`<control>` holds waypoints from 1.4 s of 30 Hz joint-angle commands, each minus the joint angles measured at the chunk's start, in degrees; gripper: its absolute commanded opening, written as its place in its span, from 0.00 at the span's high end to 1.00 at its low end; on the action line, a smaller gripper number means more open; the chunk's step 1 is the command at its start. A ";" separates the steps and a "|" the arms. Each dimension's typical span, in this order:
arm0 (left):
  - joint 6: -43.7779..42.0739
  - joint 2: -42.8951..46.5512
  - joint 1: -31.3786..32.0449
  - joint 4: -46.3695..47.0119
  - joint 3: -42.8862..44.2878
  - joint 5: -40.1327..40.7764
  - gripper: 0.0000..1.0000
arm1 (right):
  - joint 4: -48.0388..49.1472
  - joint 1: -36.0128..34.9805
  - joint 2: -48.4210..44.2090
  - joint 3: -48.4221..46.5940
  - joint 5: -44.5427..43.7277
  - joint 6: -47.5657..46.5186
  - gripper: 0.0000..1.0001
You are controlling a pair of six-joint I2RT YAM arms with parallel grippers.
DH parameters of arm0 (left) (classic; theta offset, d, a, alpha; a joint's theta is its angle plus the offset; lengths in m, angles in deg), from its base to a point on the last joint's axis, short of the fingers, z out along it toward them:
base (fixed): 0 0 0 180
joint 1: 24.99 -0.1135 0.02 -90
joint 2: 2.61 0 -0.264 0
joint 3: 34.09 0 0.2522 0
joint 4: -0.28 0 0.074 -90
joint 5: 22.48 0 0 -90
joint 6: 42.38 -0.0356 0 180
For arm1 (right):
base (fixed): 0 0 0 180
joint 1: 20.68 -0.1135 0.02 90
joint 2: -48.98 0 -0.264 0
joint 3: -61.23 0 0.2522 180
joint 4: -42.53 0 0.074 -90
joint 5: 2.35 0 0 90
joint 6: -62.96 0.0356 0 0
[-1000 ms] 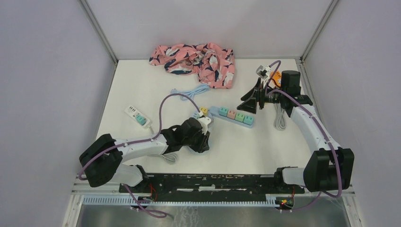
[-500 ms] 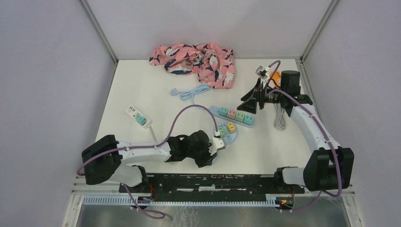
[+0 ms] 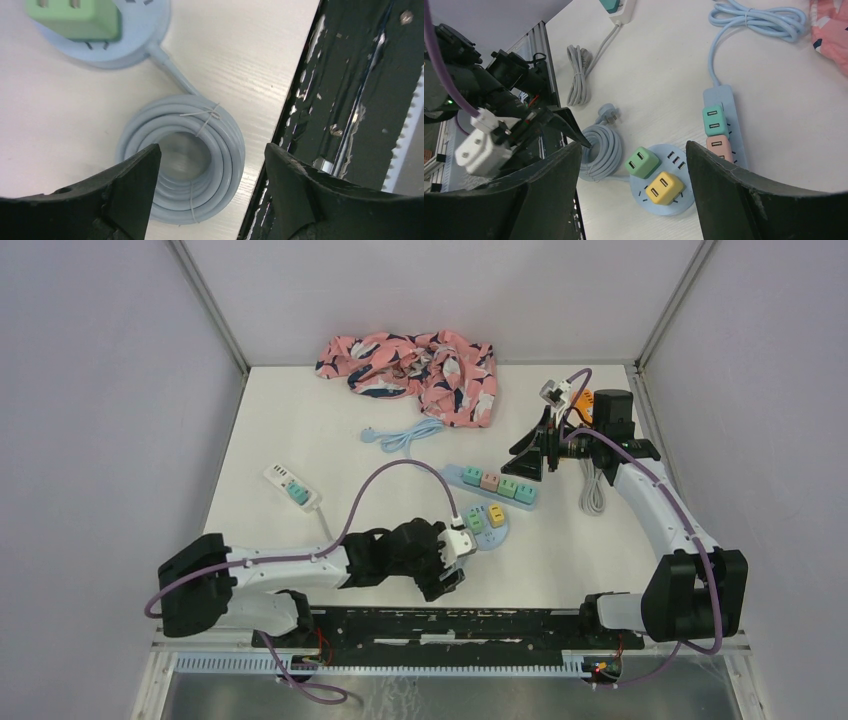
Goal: Pull the plug off the socket
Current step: Move the socket to the center of the board.
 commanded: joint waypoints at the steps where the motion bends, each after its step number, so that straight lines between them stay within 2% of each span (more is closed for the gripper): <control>1: 1.09 8.03 0.14 6.45 -2.11 3.63 0.15 | 0.76 -0.19 0.01 -2.71 0.83 -1.13 0.18; 9: 5.66 22.30 0.04 12.54 -7.93 11.64 0.00 | 0.67 -0.21 0.21 -2.74 0.65 -1.31 0.18; 13: 10.89 28.20 -0.01 19.67 -12.07 11.66 0.01 | 0.67 -0.09 0.24 -2.70 0.58 -1.39 0.18; 17: 16.08 29.85 0.01 25.65 -15.12 10.82 0.01 | 0.58 -0.08 0.25 -2.64 0.41 -1.42 0.18; 23: 24.47 25.13 0.07 31.51 -15.80 9.05 0.00 | 0.58 -0.03 0.23 -2.68 0.36 -1.49 0.18; 30: 32.53 12.68 0.05 38.87 -14.16 6.15 0.05 | 0.58 0.31 0.11 -2.62 0.29 -1.49 0.18; 36: 39.59 2.19 0.06 38.60 -9.07 2.40 0.12 | 0.49 0.41 0.15 -2.69 0.37 -1.49 0.18; 42: 42.97 -0.99 0.34 33.42 -6.15 3.43 0.24 | 0.43 0.39 0.08 -2.77 0.46 -1.53 0.18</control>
